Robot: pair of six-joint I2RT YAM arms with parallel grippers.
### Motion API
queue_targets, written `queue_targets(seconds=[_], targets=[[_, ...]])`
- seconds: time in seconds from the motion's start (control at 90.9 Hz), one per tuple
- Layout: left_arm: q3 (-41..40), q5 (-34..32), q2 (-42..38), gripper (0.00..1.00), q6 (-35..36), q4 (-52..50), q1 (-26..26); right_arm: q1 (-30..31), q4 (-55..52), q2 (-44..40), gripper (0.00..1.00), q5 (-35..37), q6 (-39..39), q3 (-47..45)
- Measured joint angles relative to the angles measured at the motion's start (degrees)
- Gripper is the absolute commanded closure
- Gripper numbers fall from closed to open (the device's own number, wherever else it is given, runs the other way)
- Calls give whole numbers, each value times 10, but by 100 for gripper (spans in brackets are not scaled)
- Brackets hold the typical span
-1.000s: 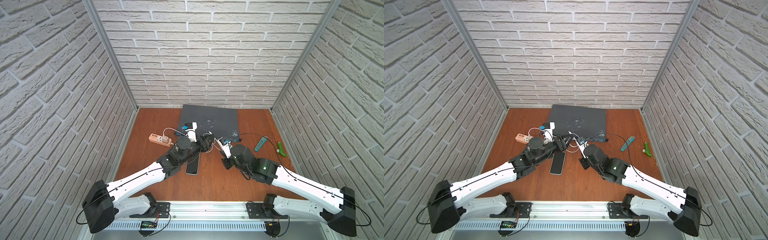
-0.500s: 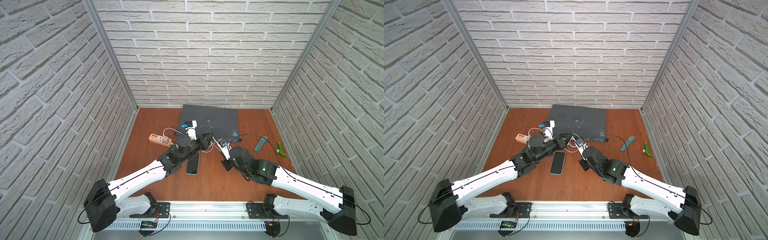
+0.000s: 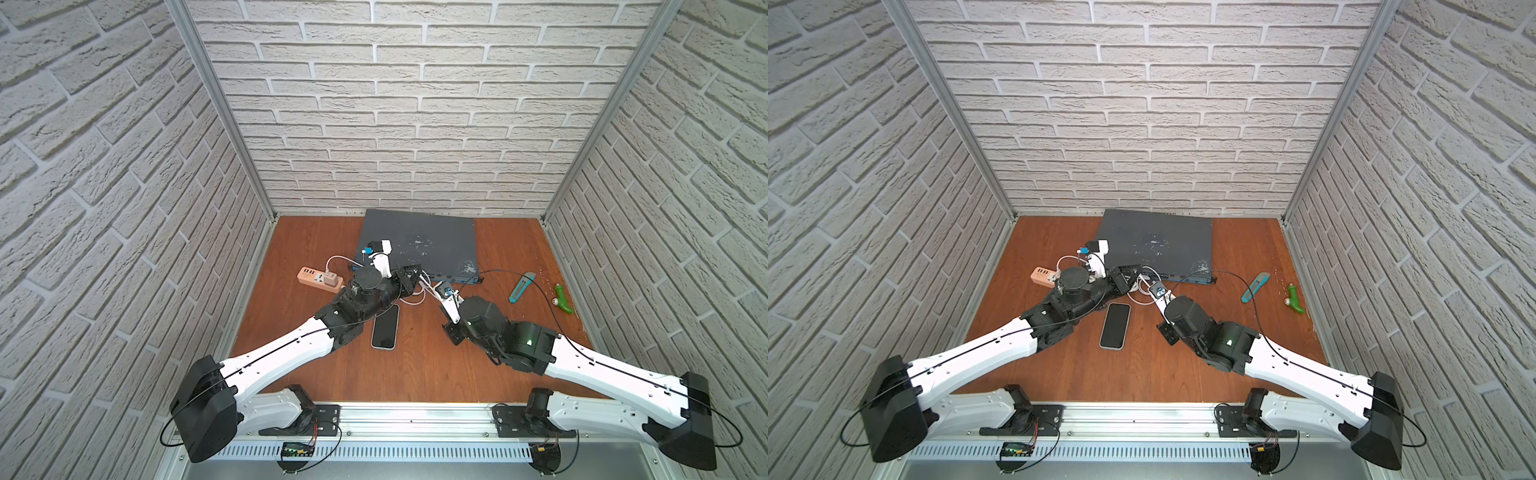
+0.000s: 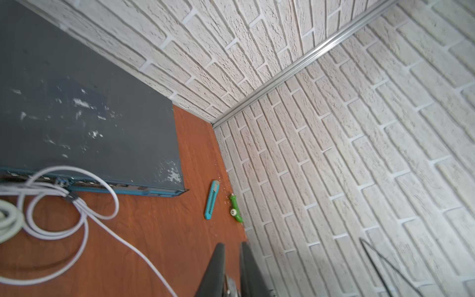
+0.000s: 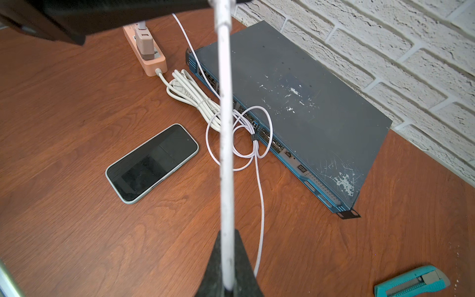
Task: Plug the charging cable into the phone
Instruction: Pick up the charging cable from the center of the board.
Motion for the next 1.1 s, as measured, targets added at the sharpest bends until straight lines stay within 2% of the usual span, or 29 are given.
queue_targets(seconds=[0.099, 0.418, 0.605, 0.671, 0.715, 0.913, 0.935, 1.1], targets=[[0, 3, 0, 100, -2, 0, 2, 1, 0, 0, 97, 0, 0, 0], [0, 17, 3, 100, 0, 0, 6, 2, 0, 12, 96, -1, 2, 0], [4, 25, 4, 100, 9, -3, 6, 2, 2, 21, 88, -3, 5, 0], [11, 28, 9, 100, 15, -7, 6, 2, 3, 25, 79, -3, 5, 0], [16, 32, 12, 100, 18, -9, 6, 2, 5, 28, 70, -3, 7, 0], [35, 45, 28, 100, 35, -16, 6, -6, 13, 36, 2, -4, 30, 0], [37, 45, 29, 100, 37, -17, 6, -7, 13, 36, 0, -4, 31, 1], [47, 50, 34, 100, 59, -30, 9, -38, 8, 32, 1, -16, 64, 11]])
